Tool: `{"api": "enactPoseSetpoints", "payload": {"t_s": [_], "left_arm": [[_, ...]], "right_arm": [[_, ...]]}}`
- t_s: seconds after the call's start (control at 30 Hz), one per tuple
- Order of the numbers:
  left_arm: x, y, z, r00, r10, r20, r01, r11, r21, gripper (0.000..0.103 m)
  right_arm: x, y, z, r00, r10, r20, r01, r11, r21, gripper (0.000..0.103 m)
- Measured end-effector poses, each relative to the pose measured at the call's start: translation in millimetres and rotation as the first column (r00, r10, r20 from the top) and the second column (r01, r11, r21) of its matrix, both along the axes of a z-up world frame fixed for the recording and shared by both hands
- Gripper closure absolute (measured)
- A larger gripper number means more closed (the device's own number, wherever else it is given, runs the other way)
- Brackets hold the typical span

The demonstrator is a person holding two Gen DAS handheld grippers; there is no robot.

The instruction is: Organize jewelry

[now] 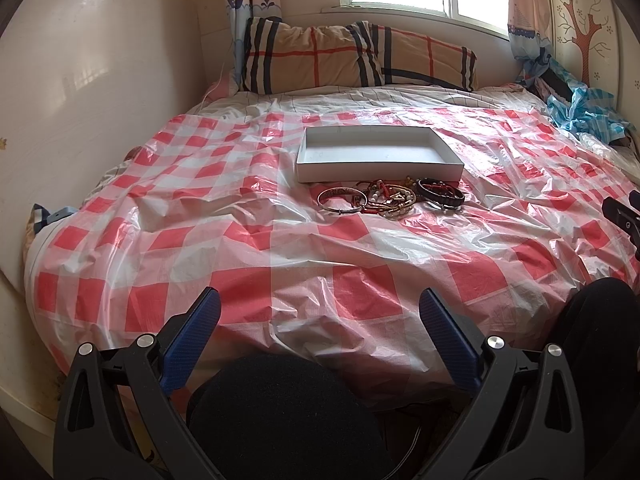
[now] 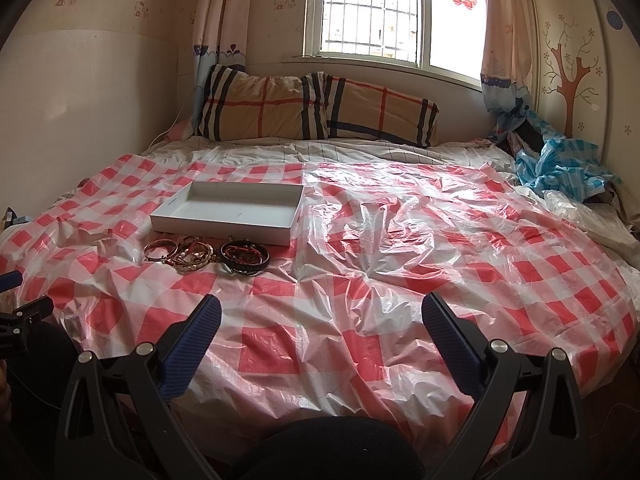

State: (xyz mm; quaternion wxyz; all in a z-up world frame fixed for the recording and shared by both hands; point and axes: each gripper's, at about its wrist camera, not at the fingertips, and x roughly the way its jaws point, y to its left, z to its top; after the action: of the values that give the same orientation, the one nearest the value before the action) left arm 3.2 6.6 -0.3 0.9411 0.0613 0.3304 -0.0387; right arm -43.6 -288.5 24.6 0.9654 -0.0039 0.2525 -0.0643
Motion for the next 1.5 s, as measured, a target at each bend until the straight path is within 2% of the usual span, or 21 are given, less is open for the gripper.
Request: {"api": "enactPoseSetpoints", "payload": {"t_s": [1.5], "left_arm": [[-1.0, 0.5, -0.1, 1.000, -0.005, -0.001, 0.005, 1.000, -0.008, 0.008]], "right_arm": [[0.3, 1.5, -0.7, 1.000, 0.001, -0.003, -0.001, 1.000, -0.002, 0.007]]}}
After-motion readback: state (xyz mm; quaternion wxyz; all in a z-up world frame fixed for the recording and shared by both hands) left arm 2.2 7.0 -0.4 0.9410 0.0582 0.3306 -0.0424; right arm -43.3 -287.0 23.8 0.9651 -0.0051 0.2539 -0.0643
